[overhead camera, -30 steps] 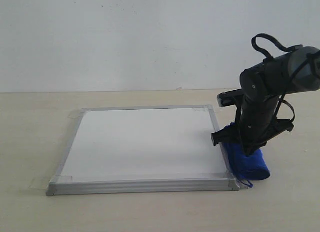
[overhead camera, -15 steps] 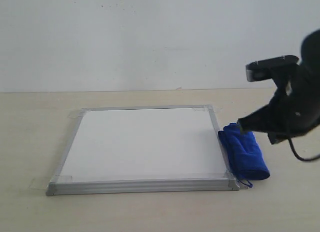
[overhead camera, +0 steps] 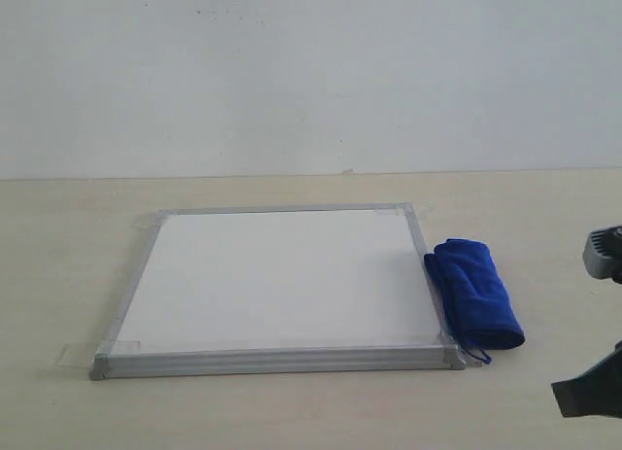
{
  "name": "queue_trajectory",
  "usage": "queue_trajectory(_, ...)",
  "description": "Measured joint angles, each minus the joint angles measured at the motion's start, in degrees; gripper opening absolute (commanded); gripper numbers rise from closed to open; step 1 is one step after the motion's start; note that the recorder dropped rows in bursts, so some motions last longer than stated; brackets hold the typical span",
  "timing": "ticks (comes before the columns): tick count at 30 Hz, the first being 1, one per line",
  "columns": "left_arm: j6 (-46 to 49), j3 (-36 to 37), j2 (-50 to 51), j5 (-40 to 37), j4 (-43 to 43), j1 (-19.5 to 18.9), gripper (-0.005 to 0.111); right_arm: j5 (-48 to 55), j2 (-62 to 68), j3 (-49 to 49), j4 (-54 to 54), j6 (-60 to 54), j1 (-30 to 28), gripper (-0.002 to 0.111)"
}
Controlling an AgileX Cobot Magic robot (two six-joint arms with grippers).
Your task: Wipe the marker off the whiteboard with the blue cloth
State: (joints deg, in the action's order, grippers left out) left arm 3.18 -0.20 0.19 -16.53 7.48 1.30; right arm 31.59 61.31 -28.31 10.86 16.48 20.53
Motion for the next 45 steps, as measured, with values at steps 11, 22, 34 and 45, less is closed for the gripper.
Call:
queue_trajectory(11, 0.0, 0.0, 0.0, 0.0, 0.0, 0.0, 0.004, -0.22, -1.18, 0.3, -0.06, 0.0, 0.59, 0.0)
queue_trajectory(22, 0.0, 0.0, 0.0, 0.0, 0.0, 0.0, 0.004, -0.12, -10.14, 0.3, -0.06, 0.0, 0.59, 0.0)
queue_trajectory(34, 0.0, 0.0, 0.0, 0.0, 0.0, 0.0, 0.004, -0.27, -36.98, 0.35, -0.58, 0.0, -9.12, 0.0)
queue_trajectory(45, 0.0, 0.0, 0.0, 0.0, 0.0, 0.0, 0.004, -0.27, -44.78, 0.35, -0.68, 0.0, -9.12, 0.0)
